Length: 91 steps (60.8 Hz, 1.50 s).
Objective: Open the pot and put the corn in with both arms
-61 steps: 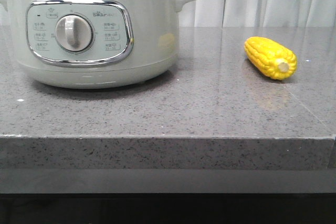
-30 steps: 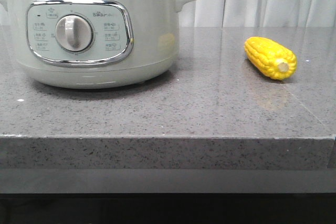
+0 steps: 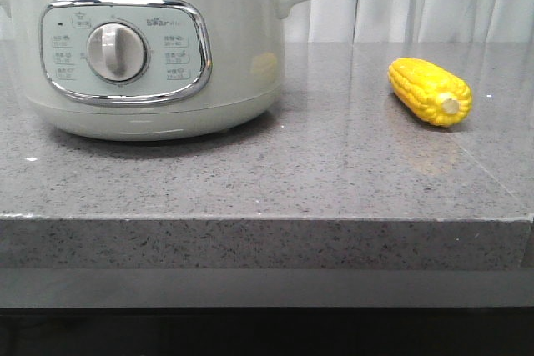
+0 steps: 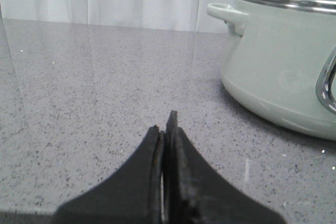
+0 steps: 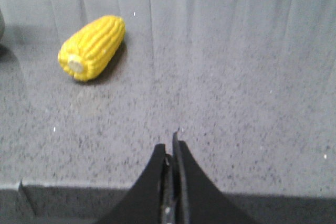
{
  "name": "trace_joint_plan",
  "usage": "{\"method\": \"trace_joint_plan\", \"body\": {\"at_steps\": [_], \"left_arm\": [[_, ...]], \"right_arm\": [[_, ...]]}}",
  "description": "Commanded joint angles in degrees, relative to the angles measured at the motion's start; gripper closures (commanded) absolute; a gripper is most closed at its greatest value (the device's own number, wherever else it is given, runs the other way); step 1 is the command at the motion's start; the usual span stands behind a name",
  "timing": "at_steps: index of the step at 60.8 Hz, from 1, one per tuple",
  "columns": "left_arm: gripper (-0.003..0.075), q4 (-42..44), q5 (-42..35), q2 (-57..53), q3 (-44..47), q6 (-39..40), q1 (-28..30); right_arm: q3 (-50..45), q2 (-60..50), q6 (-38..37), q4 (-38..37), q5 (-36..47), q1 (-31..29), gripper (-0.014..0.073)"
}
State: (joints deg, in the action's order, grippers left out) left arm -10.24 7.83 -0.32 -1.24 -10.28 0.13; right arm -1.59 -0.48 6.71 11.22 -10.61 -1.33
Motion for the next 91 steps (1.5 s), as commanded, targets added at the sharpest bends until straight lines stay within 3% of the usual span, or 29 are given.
{"method": "trace_joint_plan", "body": {"at_steps": [1,18,29,40,45,51,55,59,63,67,75,91], "left_arm": [[0.0739,-0.39,-3.84,-0.29,-5.5,0.34,0.07],[0.0739,-0.39,10.6,18.1,-26.84,0.34,0.07],[0.0738,-0.39,10.77,27.81,-34.24,0.34,0.07],[0.0734,-0.5,9.03,29.73,-35.03,0.34,0.07],[0.066,-0.5,8.88,29.73,-35.03,0.22,0.07],[0.0441,-0.5,8.88,29.73,-35.03,0.14,0.07],[0.0269,-0.5,8.88,29.73,-35.03,0.14,0.07],[0.0162,-0.5,8.88,29.73,-35.03,0.14,0.07],[0.0139,-2.03,9.73,29.73,-35.03,0.26,0.07],[0.0143,-3.83,10.91,29.97,-35.13,0.26,0.07],[0.0143,-4.72,16.31,34.69,-39.3,-0.12,-0.96],[0.0143,-4.86,27.41,53.8,-62.6,-0.24,-8.31]], "right_arm": [[2.2,-1.25,0.09,1.69,5.06,-0.23,0.0662],[19.99,6.12,0.16,2.29,-1.7,-0.23,0.0662],[31.87,19.26,0.21,2.29,-2.92,-0.23,0.0652],[36.37,28.06,1.5,2.23,-2.76,-0.23,0.0652],[36.37,28.78,1.5,2.23,-2.61,-0.23,0.064],[36.37,28.78,1.5,2.23,-2.6,-0.23,0.0518],[36.37,28.78,1.5,2.23,-2.6,-0.23,0.0363],[36.37,28.78,1.5,2.23,-2.6,-0.23,0.0195],[36.37,28.78,1.5,2.23,-2.93,-0.23,0.0078],[36.37,28.78,1.5,2.23,-2.97,-0.23,0.0031],[36.37,28.78,1.5,2.23,-4.89,-0.23,0.0032],[36.37,29.92,4.09,2.23,-13.83,-0.1,0.0032]]}}
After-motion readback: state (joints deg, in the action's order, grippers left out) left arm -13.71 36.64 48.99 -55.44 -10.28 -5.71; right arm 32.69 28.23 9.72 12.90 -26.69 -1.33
